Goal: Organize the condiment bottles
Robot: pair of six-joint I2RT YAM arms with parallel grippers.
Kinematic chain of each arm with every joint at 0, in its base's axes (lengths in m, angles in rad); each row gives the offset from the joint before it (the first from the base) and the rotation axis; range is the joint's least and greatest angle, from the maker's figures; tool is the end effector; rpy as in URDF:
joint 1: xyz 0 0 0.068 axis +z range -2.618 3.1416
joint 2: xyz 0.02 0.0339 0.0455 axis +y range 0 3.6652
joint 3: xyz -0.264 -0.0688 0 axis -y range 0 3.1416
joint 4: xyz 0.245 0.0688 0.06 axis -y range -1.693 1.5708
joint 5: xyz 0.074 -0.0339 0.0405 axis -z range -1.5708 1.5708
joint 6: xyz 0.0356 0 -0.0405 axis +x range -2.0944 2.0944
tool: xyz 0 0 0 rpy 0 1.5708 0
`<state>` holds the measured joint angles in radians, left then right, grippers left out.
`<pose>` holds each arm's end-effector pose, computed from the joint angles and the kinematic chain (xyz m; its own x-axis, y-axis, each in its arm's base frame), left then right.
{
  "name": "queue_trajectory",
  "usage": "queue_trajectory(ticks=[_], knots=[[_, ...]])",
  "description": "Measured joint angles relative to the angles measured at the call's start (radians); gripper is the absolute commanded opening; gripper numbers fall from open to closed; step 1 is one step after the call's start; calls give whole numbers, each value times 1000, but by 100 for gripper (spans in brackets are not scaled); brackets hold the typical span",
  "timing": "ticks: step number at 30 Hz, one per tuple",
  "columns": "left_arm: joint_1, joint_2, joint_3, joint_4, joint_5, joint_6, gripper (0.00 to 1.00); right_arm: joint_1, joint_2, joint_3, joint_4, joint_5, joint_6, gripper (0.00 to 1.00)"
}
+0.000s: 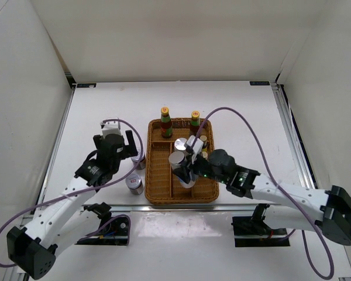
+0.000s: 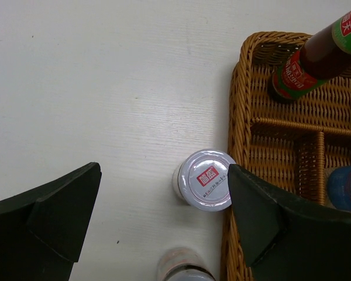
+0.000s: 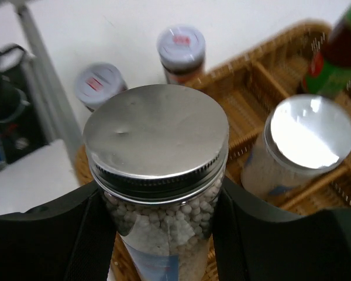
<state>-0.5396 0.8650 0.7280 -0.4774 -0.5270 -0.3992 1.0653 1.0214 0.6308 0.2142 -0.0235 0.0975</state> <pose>0.1681 -0.0798 0.2800 -0.4912 -0.0974 -0.8656 -0.1079 0.9929 -0.0505 0.1152 0.2099 0.2816 -0.1708 -0.1077 -0.9794 -0.8734 0.4766 0.0999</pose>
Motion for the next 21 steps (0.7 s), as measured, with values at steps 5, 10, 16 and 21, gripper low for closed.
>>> queue_trajectory(ticks=[5,10,16,21], knots=[[-10,-132,-111,106,-16,58,100,45,90,-52,61,131,0,0],[-18,-244,-185,190,-23,105,100,55,153,-52,177,177,-9,0],[-26,-215,-187,238,-32,132,100,55,245,-55,267,195,10,0],[-34,-166,-187,235,-32,128,100,57,260,-80,287,231,54,0]])
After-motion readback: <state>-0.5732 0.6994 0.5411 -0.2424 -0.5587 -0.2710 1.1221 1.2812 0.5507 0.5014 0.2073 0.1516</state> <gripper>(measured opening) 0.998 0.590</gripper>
